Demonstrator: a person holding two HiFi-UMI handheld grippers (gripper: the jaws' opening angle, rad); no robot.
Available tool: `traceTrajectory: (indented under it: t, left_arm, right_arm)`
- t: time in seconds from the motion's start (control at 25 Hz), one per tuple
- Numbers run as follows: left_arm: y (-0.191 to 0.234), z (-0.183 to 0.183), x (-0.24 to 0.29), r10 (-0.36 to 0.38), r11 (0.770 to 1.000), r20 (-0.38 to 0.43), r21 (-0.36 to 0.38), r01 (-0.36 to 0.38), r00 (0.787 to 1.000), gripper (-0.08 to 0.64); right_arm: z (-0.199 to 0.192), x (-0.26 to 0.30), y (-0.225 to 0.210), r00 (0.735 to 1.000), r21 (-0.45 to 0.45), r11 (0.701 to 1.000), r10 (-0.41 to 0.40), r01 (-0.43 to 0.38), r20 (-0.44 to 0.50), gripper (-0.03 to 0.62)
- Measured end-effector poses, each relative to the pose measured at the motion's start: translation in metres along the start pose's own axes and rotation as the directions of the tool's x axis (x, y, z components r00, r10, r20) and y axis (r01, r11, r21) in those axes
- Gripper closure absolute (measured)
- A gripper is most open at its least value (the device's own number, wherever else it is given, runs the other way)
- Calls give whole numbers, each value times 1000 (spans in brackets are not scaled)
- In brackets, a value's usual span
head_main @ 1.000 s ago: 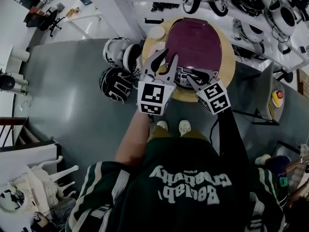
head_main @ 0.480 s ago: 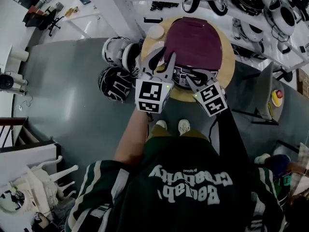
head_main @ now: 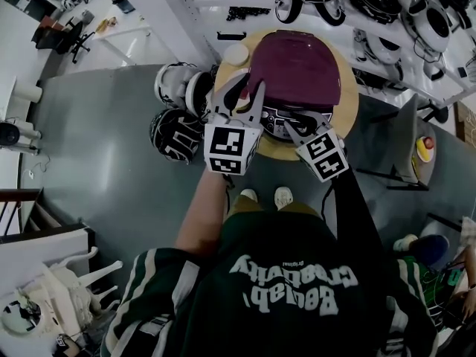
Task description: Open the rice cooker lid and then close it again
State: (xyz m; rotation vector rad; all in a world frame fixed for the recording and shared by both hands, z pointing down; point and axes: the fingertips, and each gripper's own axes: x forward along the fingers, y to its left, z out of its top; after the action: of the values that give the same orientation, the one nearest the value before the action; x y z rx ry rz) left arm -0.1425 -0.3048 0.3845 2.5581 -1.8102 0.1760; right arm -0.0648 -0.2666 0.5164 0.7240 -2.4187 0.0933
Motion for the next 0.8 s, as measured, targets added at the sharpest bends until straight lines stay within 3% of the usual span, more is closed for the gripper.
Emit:
traceTrajectory:
  t: [0.8]
  left_arm:
    - [2, 0, 3, -5, 1000, 6, -19, 5, 1000, 471]
  right_arm:
    - [1, 2, -3, 1000, 19, 1000, -9, 9, 8, 486]
